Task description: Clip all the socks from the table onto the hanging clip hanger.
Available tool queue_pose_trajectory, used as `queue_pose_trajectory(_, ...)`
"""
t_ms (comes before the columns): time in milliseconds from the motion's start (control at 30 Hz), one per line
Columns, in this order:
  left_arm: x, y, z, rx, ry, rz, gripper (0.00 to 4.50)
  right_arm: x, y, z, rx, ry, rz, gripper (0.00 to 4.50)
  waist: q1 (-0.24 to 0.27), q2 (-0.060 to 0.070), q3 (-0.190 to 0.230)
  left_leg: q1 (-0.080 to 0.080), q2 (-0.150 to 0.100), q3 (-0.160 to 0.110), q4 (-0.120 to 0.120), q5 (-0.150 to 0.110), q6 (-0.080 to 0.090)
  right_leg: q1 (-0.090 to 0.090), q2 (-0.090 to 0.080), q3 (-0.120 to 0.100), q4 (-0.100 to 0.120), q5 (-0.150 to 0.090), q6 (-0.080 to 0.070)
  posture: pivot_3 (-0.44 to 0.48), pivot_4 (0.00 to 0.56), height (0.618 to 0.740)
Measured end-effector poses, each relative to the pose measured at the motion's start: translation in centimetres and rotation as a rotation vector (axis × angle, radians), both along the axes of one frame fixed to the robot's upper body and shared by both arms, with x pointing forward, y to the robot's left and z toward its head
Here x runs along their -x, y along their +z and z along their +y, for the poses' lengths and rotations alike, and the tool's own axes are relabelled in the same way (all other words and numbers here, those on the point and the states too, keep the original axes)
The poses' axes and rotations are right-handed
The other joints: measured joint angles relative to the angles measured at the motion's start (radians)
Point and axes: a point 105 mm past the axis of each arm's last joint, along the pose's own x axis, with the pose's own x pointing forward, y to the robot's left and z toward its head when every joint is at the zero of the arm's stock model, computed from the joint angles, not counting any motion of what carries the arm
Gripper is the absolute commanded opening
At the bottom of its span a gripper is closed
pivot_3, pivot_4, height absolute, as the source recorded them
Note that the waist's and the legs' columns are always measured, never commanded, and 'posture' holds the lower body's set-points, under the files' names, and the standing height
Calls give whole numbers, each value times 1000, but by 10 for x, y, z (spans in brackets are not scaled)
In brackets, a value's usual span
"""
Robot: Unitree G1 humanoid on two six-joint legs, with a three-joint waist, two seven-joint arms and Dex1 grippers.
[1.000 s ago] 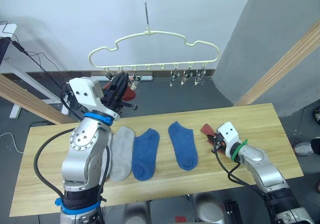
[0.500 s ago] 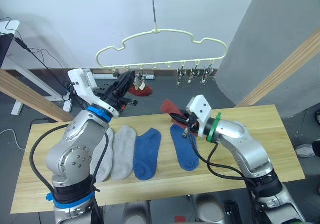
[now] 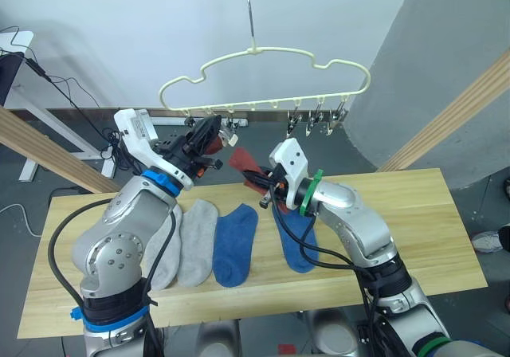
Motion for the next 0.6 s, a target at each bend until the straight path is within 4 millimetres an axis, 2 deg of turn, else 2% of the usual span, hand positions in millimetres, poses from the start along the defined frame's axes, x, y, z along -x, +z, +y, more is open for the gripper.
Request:
queue_pose_trajectory(433, 4, -3, -2, -4, -9, 5, 0, 3, 12, 11, -42, 38, -23, 20, 0, 0, 0, 0, 0, -1, 0, 0, 0, 0, 0, 0, 0, 0, 0, -187, 347, 737)
queue_pose_trajectory(600, 5, -4, -1, 2, -7, 4, 0, 3, 11, 13, -45, 43, -12, 20, 0, 0, 0, 0, 0, -1, 0, 0, 0, 0, 0, 0, 0, 0, 0, -185, 349, 737)
